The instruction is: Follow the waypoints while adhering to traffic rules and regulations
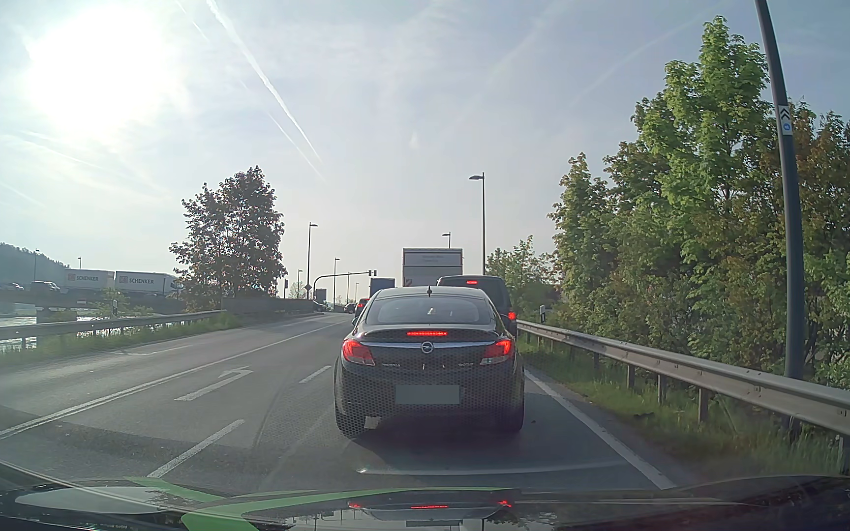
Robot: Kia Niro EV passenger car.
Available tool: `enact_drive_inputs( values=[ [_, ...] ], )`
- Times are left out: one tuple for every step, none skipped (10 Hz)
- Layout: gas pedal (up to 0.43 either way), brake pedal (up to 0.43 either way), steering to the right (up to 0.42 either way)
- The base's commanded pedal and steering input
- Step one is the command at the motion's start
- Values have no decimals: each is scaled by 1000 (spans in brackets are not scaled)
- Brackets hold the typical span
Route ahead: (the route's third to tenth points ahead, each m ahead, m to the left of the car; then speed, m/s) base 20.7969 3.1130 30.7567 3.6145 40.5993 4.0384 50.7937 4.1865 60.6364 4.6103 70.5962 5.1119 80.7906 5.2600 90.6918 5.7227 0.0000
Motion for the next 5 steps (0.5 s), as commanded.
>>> enact_drive_inputs(
  values=[
    [0, 470, 3],
    [0, 470, 3],
    [0, 470, 3],
    [0, 470, 3],
    [0, 470, 3]
  ],
)
